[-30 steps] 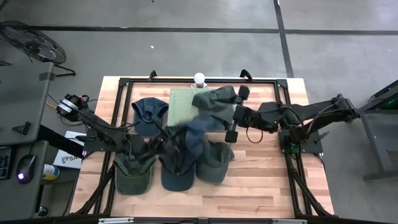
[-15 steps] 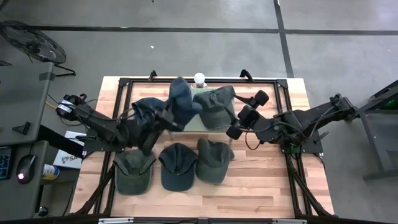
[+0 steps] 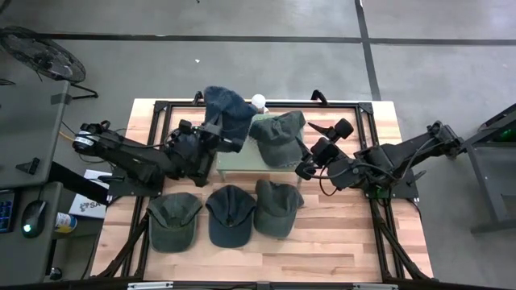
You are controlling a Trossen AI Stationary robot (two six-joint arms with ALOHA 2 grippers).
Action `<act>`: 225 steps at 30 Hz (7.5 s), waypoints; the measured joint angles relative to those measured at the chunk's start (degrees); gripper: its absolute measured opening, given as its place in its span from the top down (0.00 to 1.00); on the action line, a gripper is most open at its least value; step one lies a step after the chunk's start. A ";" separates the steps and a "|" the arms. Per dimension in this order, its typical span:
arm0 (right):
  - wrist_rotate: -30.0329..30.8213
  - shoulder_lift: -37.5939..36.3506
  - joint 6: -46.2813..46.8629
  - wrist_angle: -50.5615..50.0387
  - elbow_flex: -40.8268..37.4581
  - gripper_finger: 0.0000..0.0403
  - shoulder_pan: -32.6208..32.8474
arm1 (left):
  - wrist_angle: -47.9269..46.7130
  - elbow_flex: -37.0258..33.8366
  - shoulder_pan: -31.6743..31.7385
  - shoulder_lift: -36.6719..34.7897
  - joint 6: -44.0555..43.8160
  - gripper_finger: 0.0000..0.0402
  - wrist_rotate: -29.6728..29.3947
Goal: Pick & Place hat
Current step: Put the bottom right dark blue cap on the shelf, then stack the right gray cap on the top of the gray cap on the shelf
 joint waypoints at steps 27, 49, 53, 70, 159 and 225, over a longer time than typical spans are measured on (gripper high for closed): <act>-1.65 0.04 3.41 -3.34 0.00 0.41 0.00 | -20.81 -0.07 0.63 6.02 -34.91 1.00 0.03; -2.60 0.04 6.23 -4.66 0.00 0.41 0.00 | -25.61 -0.04 5.64 10.43 -44.99 1.00 3.10; -2.88 0.04 6.23 -4.66 0.00 0.41 0.00 | -26.65 -0.04 6.71 10.43 -46.13 1.00 4.85; -5.66 0.04 7.64 -6.91 0.00 0.41 -0.07 | -29.18 -0.10 8.94 12.64 -51.63 1.00 11.90; -11.10 0.04 13.72 -12.15 0.00 0.41 -0.18 | -32.12 4.76 3.28 13.18 -42.70 0.63 7.14; -46.37 30.89 15.36 -11.69 -0.02 0.41 5.60 | -106.65 -0.10 -31.67 6.67 -89.18 0.58 9.84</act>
